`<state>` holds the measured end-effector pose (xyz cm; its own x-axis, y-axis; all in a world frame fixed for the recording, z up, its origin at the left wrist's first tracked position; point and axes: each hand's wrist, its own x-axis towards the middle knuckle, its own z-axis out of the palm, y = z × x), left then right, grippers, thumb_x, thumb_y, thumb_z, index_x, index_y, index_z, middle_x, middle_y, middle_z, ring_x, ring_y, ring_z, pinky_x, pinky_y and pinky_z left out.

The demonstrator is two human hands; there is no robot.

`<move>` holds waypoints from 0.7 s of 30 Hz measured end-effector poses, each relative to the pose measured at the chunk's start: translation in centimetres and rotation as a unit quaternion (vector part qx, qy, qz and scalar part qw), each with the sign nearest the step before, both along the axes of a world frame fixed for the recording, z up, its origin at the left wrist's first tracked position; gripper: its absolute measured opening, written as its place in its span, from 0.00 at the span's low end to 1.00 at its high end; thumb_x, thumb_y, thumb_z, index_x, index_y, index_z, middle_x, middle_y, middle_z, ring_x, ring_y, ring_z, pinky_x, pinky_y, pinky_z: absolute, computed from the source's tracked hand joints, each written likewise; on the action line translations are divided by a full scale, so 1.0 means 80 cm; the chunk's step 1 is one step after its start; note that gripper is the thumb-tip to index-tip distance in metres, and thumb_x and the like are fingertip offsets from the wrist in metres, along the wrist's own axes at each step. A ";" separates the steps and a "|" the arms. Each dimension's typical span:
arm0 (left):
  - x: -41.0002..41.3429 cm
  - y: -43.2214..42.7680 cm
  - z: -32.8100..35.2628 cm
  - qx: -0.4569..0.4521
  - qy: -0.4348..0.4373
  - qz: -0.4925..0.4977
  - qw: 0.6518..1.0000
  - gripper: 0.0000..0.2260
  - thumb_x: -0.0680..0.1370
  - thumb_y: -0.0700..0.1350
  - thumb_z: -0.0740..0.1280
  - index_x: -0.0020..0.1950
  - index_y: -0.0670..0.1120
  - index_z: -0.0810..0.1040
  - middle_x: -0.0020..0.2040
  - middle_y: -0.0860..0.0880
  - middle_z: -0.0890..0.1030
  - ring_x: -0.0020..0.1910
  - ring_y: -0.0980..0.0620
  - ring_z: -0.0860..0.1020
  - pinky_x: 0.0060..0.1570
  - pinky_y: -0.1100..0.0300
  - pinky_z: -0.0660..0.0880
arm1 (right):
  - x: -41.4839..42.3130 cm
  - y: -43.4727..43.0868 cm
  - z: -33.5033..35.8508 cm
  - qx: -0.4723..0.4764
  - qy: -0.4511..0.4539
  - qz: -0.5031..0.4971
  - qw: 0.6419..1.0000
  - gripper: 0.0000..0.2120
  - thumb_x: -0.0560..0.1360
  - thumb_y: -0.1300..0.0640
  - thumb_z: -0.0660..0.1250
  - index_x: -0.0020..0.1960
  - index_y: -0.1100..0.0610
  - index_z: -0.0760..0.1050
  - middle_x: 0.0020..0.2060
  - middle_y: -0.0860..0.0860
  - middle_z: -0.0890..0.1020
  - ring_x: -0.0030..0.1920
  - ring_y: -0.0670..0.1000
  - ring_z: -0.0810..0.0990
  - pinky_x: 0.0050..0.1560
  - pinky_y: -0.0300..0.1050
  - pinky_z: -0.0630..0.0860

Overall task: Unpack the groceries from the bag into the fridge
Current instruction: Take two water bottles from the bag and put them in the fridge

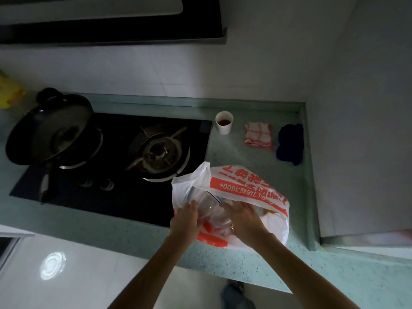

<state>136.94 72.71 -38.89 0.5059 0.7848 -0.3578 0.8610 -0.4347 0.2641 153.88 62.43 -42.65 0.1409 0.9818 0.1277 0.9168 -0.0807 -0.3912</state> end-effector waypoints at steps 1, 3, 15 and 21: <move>0.001 0.001 -0.001 0.003 0.001 0.004 1.000 0.19 0.79 0.53 0.66 0.66 0.49 0.67 0.56 0.51 0.78 0.53 0.52 0.79 0.48 0.57 0.80 | 0.001 0.003 -0.005 0.013 0.004 -0.007 1.000 0.23 0.77 0.58 0.69 0.70 0.47 0.69 0.61 0.52 0.80 0.60 0.57 0.78 0.59 0.51 0.77; 0.001 0.003 -0.001 0.007 -0.002 0.005 1.000 0.17 0.79 0.51 0.65 0.66 0.49 0.68 0.56 0.51 0.78 0.53 0.53 0.79 0.49 0.59 0.78 | 0.003 0.007 -0.007 0.017 0.015 -0.061 0.998 0.22 0.80 0.57 0.64 0.73 0.48 0.65 0.59 0.52 0.81 0.57 0.55 0.80 0.55 0.49 0.77; 0.005 0.006 0.077 0.030 -0.212 -0.012 0.977 0.24 0.72 0.52 0.71 0.65 0.50 0.70 0.50 0.52 0.74 0.45 0.55 0.78 0.40 0.64 0.76 | 0.016 -0.008 0.016 -0.067 0.029 -0.091 0.993 0.20 0.70 0.56 0.76 0.60 0.50 0.78 0.55 0.51 0.83 0.52 0.53 0.83 0.55 0.48 0.79; 0.026 0.006 0.130 0.045 -0.330 -0.045 0.942 0.26 0.70 0.49 0.74 0.67 0.50 0.71 0.51 0.53 0.79 0.51 0.58 0.78 0.53 0.62 0.76 | 0.024 -0.033 0.052 -0.037 -0.023 -0.042 0.998 0.25 0.65 0.59 0.79 0.60 0.52 0.78 0.54 0.52 0.83 0.51 0.55 0.84 0.53 0.47 0.80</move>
